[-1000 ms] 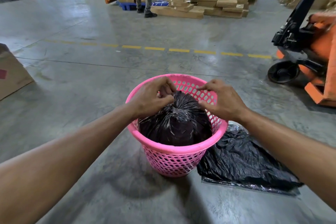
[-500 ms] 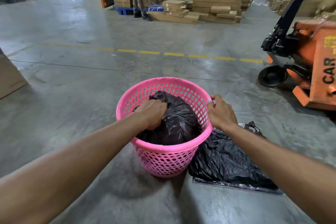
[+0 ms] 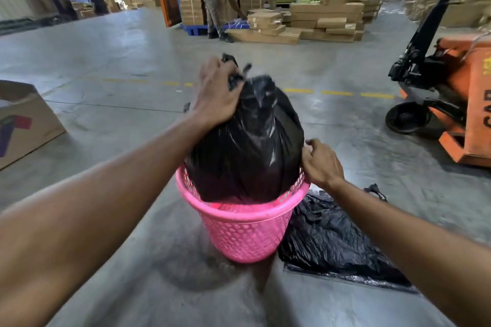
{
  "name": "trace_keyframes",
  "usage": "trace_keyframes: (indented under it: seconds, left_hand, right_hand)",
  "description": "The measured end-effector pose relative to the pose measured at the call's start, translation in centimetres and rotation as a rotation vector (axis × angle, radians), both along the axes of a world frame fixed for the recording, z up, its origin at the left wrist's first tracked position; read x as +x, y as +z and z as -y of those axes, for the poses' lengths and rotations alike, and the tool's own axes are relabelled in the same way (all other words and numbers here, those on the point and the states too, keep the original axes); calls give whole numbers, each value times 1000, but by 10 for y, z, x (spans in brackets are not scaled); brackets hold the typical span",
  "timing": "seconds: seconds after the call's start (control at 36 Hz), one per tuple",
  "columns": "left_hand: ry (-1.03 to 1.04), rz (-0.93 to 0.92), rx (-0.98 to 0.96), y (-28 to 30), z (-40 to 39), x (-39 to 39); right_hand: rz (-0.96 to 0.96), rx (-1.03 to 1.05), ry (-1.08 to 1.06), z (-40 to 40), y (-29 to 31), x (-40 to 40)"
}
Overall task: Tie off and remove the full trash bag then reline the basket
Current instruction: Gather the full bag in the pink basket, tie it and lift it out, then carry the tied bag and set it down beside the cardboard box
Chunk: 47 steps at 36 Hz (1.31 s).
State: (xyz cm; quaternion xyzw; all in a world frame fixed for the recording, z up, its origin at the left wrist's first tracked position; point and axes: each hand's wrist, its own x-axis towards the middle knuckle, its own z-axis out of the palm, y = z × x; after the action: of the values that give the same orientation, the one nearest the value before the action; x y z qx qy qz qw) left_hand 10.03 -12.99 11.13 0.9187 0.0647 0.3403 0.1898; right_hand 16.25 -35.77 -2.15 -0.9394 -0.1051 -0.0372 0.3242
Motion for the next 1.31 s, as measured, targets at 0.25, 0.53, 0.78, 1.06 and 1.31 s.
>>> trace_keyframes:
  seconds: [0.25,0.53,0.78,1.06,1.31]
  left_hand:
    - [87,318,-96,114,-36,-13]
    - [197,326,26,146,-130,-93]
    - [406,179,-100,72,-252,-175]
    - [698,-90,-410,-48,-370,-258]
    - [862,-36,-610,-73,-465,-348]
  right_hand:
    - [-28,521,196,-31,97,3]
    - [-294,641,546,-159,131,-31]
    - [-551,540,695,-305,96,-89]
    - [-717,332,785,-427,35,-165]
    - [-748,130,1045,-561,58,-242]
